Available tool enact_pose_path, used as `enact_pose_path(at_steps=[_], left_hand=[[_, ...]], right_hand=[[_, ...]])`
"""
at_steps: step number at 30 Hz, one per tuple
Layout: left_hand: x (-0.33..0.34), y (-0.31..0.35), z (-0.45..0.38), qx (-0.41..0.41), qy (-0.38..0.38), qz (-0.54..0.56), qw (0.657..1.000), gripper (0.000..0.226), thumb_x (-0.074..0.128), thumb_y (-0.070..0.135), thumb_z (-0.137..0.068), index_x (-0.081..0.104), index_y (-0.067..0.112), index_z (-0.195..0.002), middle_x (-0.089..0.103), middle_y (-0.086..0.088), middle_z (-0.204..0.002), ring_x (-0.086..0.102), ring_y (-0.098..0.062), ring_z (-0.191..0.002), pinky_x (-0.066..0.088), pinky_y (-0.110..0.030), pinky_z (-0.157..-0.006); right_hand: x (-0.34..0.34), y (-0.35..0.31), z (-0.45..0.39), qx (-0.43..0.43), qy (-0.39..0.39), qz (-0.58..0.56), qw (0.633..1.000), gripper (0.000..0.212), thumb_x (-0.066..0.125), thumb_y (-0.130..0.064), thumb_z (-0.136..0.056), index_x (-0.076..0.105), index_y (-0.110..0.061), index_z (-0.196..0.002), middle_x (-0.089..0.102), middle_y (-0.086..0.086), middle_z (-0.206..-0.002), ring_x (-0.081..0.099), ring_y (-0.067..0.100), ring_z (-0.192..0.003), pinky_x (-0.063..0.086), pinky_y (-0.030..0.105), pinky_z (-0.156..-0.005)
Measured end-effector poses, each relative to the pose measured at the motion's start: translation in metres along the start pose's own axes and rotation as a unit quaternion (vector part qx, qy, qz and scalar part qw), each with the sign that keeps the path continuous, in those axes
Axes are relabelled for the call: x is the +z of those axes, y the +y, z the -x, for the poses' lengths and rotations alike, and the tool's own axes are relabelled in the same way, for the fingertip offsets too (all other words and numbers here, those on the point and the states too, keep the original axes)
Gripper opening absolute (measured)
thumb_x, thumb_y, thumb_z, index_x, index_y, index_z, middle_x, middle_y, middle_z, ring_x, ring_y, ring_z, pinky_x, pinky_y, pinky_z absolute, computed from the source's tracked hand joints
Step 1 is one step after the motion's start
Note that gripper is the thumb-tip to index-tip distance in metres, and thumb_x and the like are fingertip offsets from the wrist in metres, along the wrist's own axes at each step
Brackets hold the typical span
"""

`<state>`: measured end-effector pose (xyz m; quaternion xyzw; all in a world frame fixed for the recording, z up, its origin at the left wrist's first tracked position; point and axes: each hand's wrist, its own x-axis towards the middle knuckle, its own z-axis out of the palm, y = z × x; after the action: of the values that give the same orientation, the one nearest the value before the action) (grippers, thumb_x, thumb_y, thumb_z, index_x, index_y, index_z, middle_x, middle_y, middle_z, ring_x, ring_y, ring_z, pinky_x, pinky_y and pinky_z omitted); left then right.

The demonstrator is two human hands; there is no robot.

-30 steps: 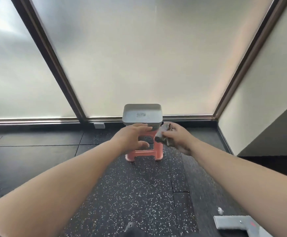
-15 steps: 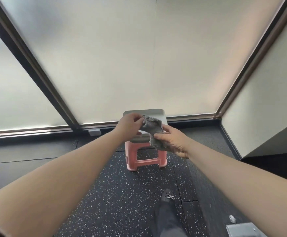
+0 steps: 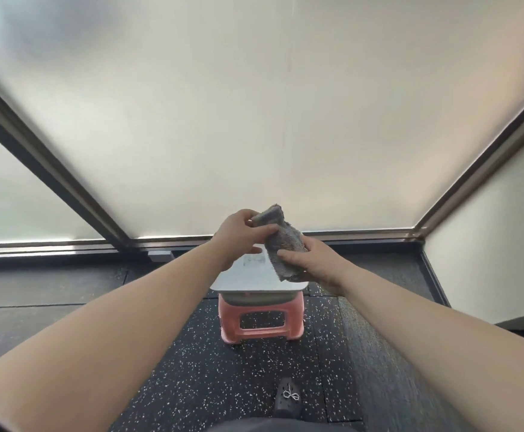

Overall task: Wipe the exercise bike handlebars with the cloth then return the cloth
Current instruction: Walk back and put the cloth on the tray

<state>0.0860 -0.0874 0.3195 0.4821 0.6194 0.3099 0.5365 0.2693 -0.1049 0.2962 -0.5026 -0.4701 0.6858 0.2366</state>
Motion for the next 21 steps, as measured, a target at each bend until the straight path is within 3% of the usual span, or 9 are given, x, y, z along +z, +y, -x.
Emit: enact_pose_path(at_steps=[3, 8, 11, 14, 18, 21], left_hand=[[0.000, -0.003, -0.033, -0.018, 0.028, 0.027, 0.999, 0.027, 0.072, 0.027, -0.083, 0.058, 0.009, -0.098, 0.067, -0.014, -0.102, 0.069, -0.023, -0.089, 0.059, -0.035, -0.070], [0.001, -0.021, -0.078, -0.054, 0.064, 0.050, 0.995, 0.026, 0.073, 0.033, -0.079, 0.062, 0.017, -0.095, 0.069, -0.010, -0.099, 0.070, -0.022, -0.088, 0.059, -0.034, -0.069], [0.000, -0.033, -0.106, -0.074, 0.083, 0.070, 0.991, 0.023, 0.074, 0.033, -0.078, 0.063, 0.018, -0.093, 0.071, -0.008, -0.095, 0.071, -0.021, -0.084, 0.060, -0.037, -0.070], [0.002, -0.046, -0.132, -0.100, 0.089, 0.115, 0.984, 0.016, 0.072, 0.017, -0.083, 0.062, 0.012, -0.094, 0.070, -0.009, -0.089, 0.069, -0.019, -0.075, 0.059, -0.030, -0.062], [-0.003, -0.079, -0.171, -0.146, 0.073, 0.123, 0.979, 0.026, 0.066, 0.009, -0.087, 0.059, 0.005, -0.112, 0.067, -0.017, -0.107, 0.068, -0.025, -0.090, 0.060, -0.034, -0.073], [-0.005, -0.113, -0.198, -0.161, 0.034, 0.061, 0.985, 0.041, 0.065, 0.004, -0.086, 0.049, 0.013, -0.124, 0.062, -0.018, -0.112, 0.068, -0.027, -0.093, 0.058, -0.038, -0.080]], right_hand=[[-0.015, -0.001, -0.026, 0.000, -0.025, 0.014, 1.000, 0.022, 0.066, -0.009, -0.087, 0.063, -0.022, -0.104, 0.069, 0.018, -0.109, 0.068, 0.027, -0.094, 0.058, 0.042, -0.085], [-0.024, 0.001, -0.071, 0.021, 0.021, -0.033, 0.999, 0.029, 0.053, -0.028, -0.096, 0.057, -0.012, -0.121, 0.067, 0.016, -0.108, 0.067, 0.027, -0.089, 0.059, 0.038, -0.070], [-0.027, 0.015, -0.098, 0.036, 0.038, -0.055, 0.997, 0.019, 0.051, -0.014, -0.097, 0.061, -0.008, -0.113, 0.067, 0.021, -0.104, 0.065, 0.029, -0.084, 0.056, 0.043, -0.074], [-0.024, 0.033, -0.120, 0.047, 0.080, -0.072, 0.993, 0.028, 0.055, -0.009, -0.095, 0.055, -0.004, -0.122, 0.068, 0.016, -0.105, 0.068, 0.023, -0.080, 0.058, 0.032, -0.065], [-0.019, 0.063, -0.146, 0.035, 0.144, -0.019, 0.989, 0.048, 0.053, -0.005, -0.093, 0.040, -0.030, -0.132, 0.059, 0.007, -0.107, 0.068, 0.015, -0.083, 0.060, 0.029, -0.065], [-0.021, 0.094, -0.175, 0.013, 0.137, 0.087, 0.987, 0.046, 0.057, -0.006, -0.091, 0.046, -0.039, -0.121, 0.062, 0.002, -0.105, 0.069, 0.016, -0.077, 0.060, 0.033, -0.072]])
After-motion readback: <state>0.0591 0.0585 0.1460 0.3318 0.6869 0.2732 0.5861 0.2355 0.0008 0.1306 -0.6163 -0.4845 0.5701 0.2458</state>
